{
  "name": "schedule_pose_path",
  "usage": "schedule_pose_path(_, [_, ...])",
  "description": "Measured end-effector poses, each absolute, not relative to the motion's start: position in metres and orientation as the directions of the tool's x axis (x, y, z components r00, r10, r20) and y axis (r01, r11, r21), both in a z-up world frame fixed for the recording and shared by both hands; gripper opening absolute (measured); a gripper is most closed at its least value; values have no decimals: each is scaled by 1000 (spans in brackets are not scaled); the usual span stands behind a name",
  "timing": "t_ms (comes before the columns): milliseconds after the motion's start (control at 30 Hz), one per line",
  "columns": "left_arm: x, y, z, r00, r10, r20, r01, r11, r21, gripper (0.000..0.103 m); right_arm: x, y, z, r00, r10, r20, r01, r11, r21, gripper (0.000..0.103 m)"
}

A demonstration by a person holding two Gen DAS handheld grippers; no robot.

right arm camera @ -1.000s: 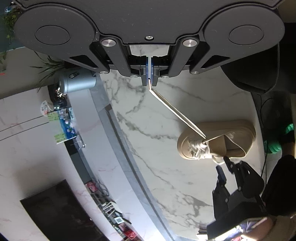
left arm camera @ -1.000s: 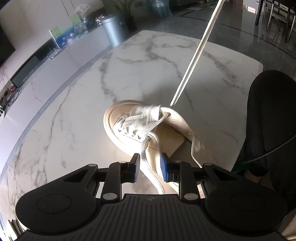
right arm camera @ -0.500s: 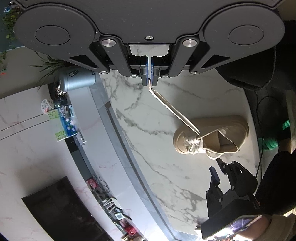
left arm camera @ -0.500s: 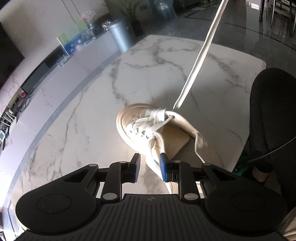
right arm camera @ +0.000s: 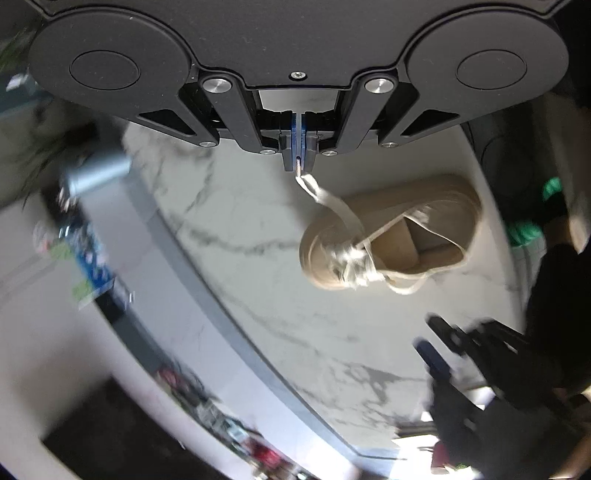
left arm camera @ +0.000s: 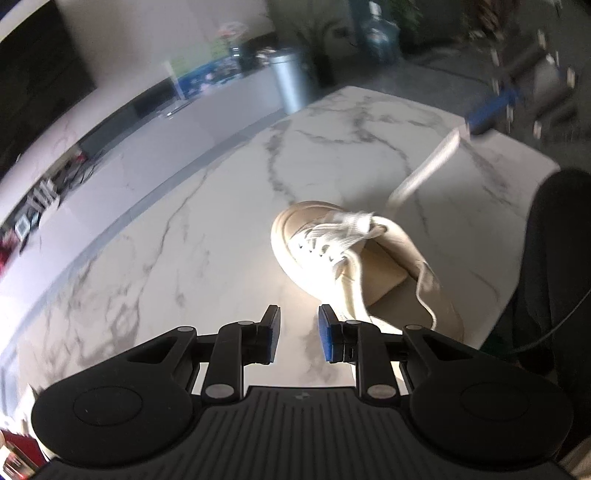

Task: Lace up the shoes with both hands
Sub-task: 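Pull the lace taut away from the shoe with the right tool, then release the lace and open both tools above the shoe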

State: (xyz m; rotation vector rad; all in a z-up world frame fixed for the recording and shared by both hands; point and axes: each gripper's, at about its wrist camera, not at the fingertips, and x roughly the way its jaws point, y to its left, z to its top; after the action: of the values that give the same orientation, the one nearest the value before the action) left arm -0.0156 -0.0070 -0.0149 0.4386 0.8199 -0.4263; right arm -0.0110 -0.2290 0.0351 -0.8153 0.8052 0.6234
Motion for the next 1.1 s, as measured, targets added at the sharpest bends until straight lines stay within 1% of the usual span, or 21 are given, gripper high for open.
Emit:
schedule_pose_path(100, [-13, 0, -24, 611, -192, -768, 468, 870, 155, 22, -2, -230, 15, 522, 211, -826, -709, 647, -283, 0])
schedule_pose_path(167, [-11, 4, -32, 610, -192, -769, 415, 904, 103, 22, 1, -228, 3, 517, 233, -824, -656, 726, -207, 0])
schedule_pose_path(300, [-8, 11, -41, 621, -172, -765, 318, 947, 45, 22, 6, -225, -19, 518, 243, -820, -531, 843, -86, 1])
schedule_pose_path(333, [-9, 14, -43, 624, -175, -762, 283, 959, 12, 24, 6, -223, -25, 525, 233, -819, -502, 862, -76, 1])
schedule_pose_path(400, [-10, 17, -45, 626, -181, -759, 243, 970, -30, 33, 5, -221, -37, 539, 210, -816, -438, 897, -58, 1])
schedule_pose_path(433, [-11, 18, -47, 626, -176, -760, 228, 973, -38, 39, 4, -220, -43, 545, 200, -814, -399, 916, -42, 1])
schedule_pose_path(533, [-12, 18, -54, 608, -156, -778, 196, 980, -43, 40, 1, -222, -51, 562, 190, -805, -316, 949, 4, 3])
schedule_pose_path(567, [-13, 19, -56, 604, -155, -782, 186, 981, -51, 40, -1, -221, -51, 564, 185, -805, -304, 953, 7, 8])
schedule_pose_path(600, [-13, 20, -56, 601, -158, -783, 176, 982, -63, 40, -3, -221, -52, 566, 180, -804, -291, 957, 9, 11])
schedule_pose_path(633, [-15, 22, -57, 598, -164, -784, 157, 984, -85, 41, -4, -220, -52, 568, 176, -804, -279, 960, 12, 17])
schedule_pose_path(667, [-17, 24, -57, 599, -166, -783, 146, 985, -97, 43, -6, -219, -53, 570, 171, -804, -267, 964, 15, 24])
schedule_pose_path(733, [-21, 26, -57, 602, -153, -784, 114, 988, -106, 47, -9, -218, -54, 574, 161, -803, -243, 970, 21, 32])
schedule_pose_path(800, [-23, 27, -57, 606, -144, -782, 97, 990, -107, 51, -13, -218, -55, 577, 152, -803, -222, 975, 25, 34])
schedule_pose_path(867, [-26, 30, -57, 609, -132, -782, 66, 991, -115, 61, -19, -218, -53, 582, 151, -799, -208, 978, 34, 39])
schedule_pose_path(900, [-28, 31, -56, 608, -127, -784, 56, 991, -118, 63, -22, -218, -51, 584, 153, -797, -201, 979, 41, 40])
schedule_pose_path(967, [-30, 31, -55, 606, -119, -787, 41, 992, -118, 71, -25, -218, -49, 587, 156, -794, -193, 980, 50, 44])
schedule_pose_path(1100, [-35, 28, -50, 604, -99, -790, 33, 995, -99, 74, -33, -216, -42, 599, 155, -786, -180, 982, 57, 51])
